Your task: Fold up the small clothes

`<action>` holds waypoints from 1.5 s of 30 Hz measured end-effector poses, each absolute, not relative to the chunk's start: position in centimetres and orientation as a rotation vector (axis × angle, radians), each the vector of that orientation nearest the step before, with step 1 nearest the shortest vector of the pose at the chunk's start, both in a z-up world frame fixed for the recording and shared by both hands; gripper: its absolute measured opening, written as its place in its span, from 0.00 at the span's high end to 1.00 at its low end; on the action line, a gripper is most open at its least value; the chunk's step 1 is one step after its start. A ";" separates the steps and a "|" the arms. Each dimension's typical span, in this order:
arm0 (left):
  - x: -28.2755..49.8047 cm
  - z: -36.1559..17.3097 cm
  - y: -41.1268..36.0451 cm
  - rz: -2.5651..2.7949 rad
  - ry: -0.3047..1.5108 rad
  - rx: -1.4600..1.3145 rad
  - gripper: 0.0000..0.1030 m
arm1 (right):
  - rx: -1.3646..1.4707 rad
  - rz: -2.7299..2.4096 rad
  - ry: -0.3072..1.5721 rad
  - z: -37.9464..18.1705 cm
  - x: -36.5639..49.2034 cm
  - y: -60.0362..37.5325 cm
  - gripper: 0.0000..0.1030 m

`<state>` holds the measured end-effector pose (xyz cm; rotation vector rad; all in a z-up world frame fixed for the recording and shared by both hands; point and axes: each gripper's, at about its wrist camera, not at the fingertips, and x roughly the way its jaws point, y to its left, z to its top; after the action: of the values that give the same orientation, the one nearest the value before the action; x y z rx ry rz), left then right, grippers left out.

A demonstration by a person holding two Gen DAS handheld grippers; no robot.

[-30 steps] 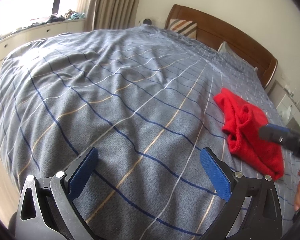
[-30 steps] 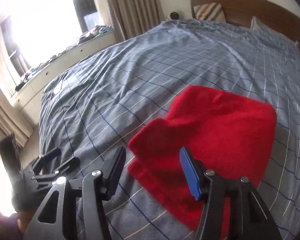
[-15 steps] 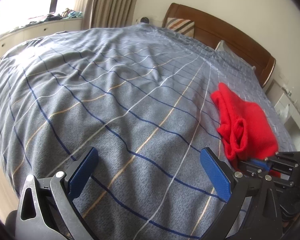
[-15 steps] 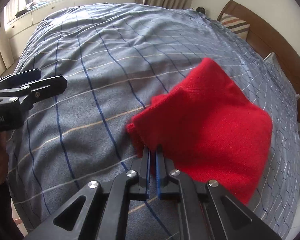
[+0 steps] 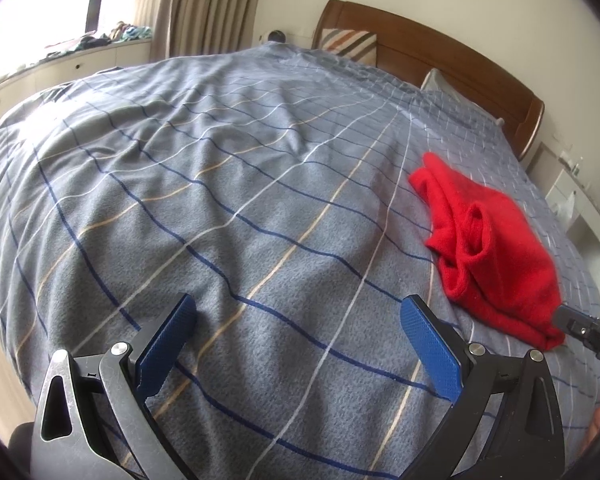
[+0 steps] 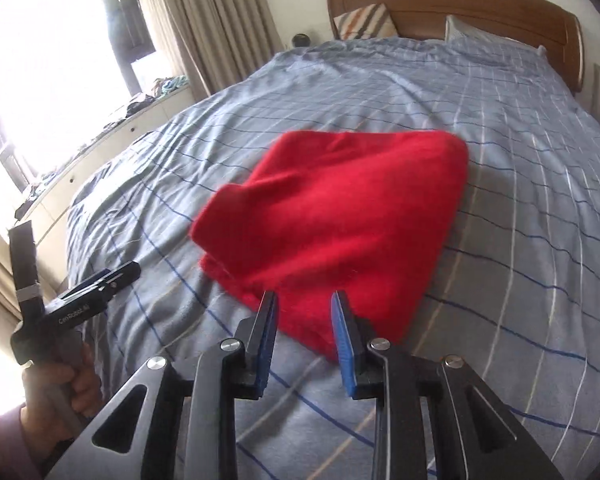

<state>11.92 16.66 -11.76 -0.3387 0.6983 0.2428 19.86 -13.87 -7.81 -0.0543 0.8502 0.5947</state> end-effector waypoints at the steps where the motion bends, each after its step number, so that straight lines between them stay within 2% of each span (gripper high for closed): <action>1: 12.0 -11.9 16.4 0.244 0.706 -0.323 0.01 | -0.061 0.595 0.885 -8.8 20.2 -13.8 0.74; 3: 11.8 -12.0 16.3 0.239 0.712 -0.311 0.01 | -0.105 0.578 0.955 -10.9 20.1 -13.5 0.76; 9: 11.4 -12.0 16.5 0.204 0.704 -0.359 0.01 | -0.013 0.511 0.841 -10.4 14.7 -16.6 0.75; 12: 11.4 -11.8 15.3 0.166 0.696 -0.335 0.01 | 0.061 0.417 0.773 -9.8 12.1 -18.5 0.65; 14: 11.4 -11.9 14.4 0.153 0.695 -0.299 0.01 | 0.094 0.357 0.741 -10.1 10.5 -19.7 0.43; 16: 11.6 -12.3 13.6 0.147 0.716 -0.267 0.01 | 0.100 0.323 0.717 -10.5 9.3 -20.6 0.35; 20: 12.1 -13.4 12.5 0.184 0.745 -0.208 0.01 | 0.026 0.294 0.719 -11.9 7.6 -21.0 0.32; 23: 12.0 -13.7 12.0 0.203 0.739 -0.169 0.01 | -0.001 0.307 0.704 -12.3 6.9 -21.0 0.25; 45: 11.7 -14.3 10.8 0.235 0.722 -0.081 0.00 | -0.060 0.279 0.683 -14.4 6.1 -20.4 0.19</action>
<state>11.67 10.82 -14.34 -0.0811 0.7217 0.2347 6.06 -20.35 -14.36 -0.0601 0.6830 0.2789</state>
